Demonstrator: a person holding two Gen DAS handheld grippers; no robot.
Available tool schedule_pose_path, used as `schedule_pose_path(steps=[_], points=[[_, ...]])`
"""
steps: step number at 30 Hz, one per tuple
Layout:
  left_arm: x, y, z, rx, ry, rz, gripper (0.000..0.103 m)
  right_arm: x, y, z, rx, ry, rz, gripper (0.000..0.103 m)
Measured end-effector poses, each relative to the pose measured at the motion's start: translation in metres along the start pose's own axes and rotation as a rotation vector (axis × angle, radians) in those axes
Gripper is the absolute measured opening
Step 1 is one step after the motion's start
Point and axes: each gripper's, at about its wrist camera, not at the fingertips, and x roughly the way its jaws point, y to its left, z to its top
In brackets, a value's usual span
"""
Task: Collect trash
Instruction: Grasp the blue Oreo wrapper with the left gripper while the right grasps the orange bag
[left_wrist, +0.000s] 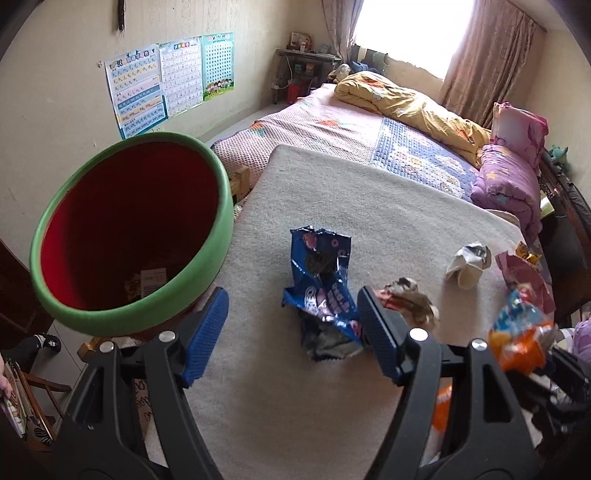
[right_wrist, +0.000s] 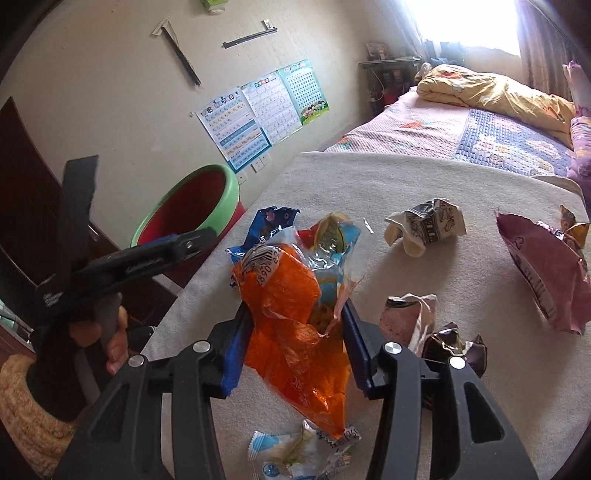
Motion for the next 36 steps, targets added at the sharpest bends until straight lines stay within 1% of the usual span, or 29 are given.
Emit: schedule_pose_path(steps=[2, 4, 7, 10, 14, 18, 21, 23, 24, 27, 30, 32, 34, 36], points=[[0.016, 0.0, 0.007, -0.014, 0.021, -0.001, 0.067, -0.007, 0.0, -0.001, 0.004, -0.013, -0.01, 0.047], [0.033, -0.002, 0.011, -0.007, 0.051, 0.014, 0.061, -0.012, -0.001, -0.001, 0.012, -0.025, -0.021, 0.047], [0.052, -0.01, 0.008, 0.024, 0.101, 0.021, 0.059, -0.019, -0.006, -0.003, 0.027, -0.037, -0.036, 0.047], [0.061, -0.017, -0.001, 0.045, 0.124, 0.019, 0.059, -0.023, -0.011, -0.003, 0.044, -0.044, -0.046, 0.047], [0.069, -0.016, -0.011, 0.023, 0.153, 0.021, 0.059, -0.021, -0.013, -0.003, 0.054, -0.043, -0.045, 0.047], [0.066, -0.02, -0.015, 0.073, 0.141, 0.047, 0.058, -0.014, -0.01, -0.002, 0.047, -0.03, -0.033, 0.047], [0.064, -0.024, -0.018, 0.101, 0.131, 0.064, 0.052, -0.007, -0.01, -0.001, 0.043, -0.015, -0.021, 0.047], [0.062, -0.023, -0.019, 0.103, 0.126, 0.062, 0.041, -0.004, -0.008, -0.001, 0.04, -0.012, -0.015, 0.047], [0.061, -0.022, -0.019, 0.101, 0.127, 0.06, 0.034, -0.003, -0.007, 0.0, 0.038, -0.013, -0.013, 0.047], [0.058, -0.019, -0.02, 0.1, 0.131, 0.049, 0.028, -0.004, -0.005, 0.002, 0.033, -0.019, -0.012, 0.047], [0.054, -0.021, -0.022, 0.105, 0.14, 0.033, 0.028, -0.006, -0.008, 0.002, 0.039, -0.025, -0.014, 0.047], [0.052, -0.023, -0.026, 0.114, 0.142, 0.047, 0.03, -0.006, -0.012, 0.002, 0.047, -0.026, -0.016, 0.047], [0.049, -0.021, -0.028, 0.108, 0.125, 0.073, 0.053, -0.008, -0.012, -0.003, 0.052, -0.028, -0.018, 0.047], [0.049, -0.019, -0.026, 0.101, 0.119, 0.08, 0.053, -0.008, -0.012, -0.004, 0.054, -0.028, -0.018, 0.047]])
